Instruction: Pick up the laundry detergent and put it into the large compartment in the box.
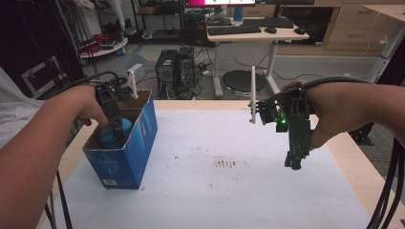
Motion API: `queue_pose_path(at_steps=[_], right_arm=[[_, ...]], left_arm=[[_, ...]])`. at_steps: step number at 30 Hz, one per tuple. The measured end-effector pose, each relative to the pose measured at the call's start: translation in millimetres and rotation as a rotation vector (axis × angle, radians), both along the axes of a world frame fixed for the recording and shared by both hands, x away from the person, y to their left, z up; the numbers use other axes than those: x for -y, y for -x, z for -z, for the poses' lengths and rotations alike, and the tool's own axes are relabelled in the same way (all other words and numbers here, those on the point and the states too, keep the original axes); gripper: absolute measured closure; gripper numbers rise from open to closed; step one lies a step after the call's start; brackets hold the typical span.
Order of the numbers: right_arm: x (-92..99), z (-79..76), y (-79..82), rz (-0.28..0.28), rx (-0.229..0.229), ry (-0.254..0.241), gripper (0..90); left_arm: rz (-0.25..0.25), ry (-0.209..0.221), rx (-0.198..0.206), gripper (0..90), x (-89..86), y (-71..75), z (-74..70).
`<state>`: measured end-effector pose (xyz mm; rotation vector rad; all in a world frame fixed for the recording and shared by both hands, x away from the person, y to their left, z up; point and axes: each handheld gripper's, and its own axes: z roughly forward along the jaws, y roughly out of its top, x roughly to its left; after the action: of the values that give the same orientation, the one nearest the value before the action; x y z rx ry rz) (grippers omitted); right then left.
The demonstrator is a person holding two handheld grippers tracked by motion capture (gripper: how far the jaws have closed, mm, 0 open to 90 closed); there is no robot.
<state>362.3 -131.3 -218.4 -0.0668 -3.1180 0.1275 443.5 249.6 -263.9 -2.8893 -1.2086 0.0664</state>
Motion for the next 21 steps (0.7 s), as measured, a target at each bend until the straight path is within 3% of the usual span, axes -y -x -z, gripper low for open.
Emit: queue_pose_path(at_steps=[9, 10, 12, 21], right_arm=[[-1.9, -0.2, 1.5, -0.008, -0.002, -0.003, 1.2], [-2.1, -0.7, 1.5, -0.011, -0.002, -0.005, 1.2], [-1.9, -0.6, 1.8, -0.007, -0.001, -0.008, 1.2], [-0.6, -2.1, 1.9, -0.003, -0.001, -0.004, 1.2]], left_arm=[[0.018, -0.022, 0.011, 28.6, 3.6, 4.0, -15.8], [0.012, -0.021, 0.04, 26.9, 1.4, 5.0, -23.2], [0.005, -0.027, 0.05, 25.2, -0.3, 5.2, -27.5], [-0.002, -0.03, 0.064, 20.3, 3.0, 8.7, -45.2]])
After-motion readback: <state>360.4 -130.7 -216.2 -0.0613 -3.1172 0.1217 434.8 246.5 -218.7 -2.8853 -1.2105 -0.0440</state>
